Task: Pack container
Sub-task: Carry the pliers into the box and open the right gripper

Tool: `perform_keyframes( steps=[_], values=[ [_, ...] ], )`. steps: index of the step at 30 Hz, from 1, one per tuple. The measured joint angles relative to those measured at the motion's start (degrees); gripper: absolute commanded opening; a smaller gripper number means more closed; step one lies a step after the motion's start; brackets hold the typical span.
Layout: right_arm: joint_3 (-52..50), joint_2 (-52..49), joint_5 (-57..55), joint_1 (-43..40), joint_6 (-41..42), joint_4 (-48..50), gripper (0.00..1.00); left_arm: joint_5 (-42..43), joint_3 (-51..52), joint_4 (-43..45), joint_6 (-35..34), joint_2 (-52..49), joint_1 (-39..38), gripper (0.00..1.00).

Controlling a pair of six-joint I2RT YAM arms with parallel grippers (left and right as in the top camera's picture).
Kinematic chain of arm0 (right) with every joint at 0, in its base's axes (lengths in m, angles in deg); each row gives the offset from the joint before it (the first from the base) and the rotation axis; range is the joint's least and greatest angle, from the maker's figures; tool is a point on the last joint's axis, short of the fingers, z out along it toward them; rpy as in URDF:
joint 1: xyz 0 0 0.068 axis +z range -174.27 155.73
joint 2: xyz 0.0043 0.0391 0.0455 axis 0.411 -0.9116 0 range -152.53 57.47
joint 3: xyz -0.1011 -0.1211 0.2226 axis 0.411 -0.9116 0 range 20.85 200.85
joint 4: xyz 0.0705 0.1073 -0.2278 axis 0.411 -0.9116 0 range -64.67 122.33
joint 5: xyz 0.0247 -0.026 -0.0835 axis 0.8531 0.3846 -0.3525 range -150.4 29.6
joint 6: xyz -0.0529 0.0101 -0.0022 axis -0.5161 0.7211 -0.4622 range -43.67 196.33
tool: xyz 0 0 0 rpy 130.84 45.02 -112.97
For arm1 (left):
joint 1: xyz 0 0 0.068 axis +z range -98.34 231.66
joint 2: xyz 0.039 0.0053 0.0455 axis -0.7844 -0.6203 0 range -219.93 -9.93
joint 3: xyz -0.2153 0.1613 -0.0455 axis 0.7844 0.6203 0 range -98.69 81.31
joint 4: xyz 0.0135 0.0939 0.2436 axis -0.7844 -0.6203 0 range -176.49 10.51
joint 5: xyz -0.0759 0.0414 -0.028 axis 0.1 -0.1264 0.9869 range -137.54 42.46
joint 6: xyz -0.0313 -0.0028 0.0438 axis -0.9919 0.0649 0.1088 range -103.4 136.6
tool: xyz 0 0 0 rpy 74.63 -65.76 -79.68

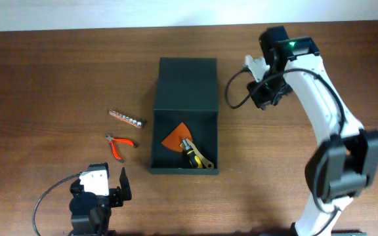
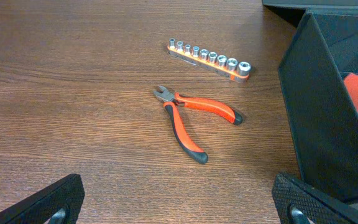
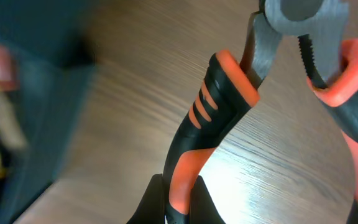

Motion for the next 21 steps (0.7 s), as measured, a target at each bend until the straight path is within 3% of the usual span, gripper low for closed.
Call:
perform_keyframes(
  steps=[11,21],
  values=[
    [-1.3,5.0,4.1,22.5,-2.7,-4.4,0.04,0.0,0.0,0.0,0.0,0.0,0.0,0.99],
    [-18.8,5.0,5.6,30.7,-2.5,11.1,0.04,0.0,0.0,0.0,0.0,0.0,0.0,0.99]
  ],
)
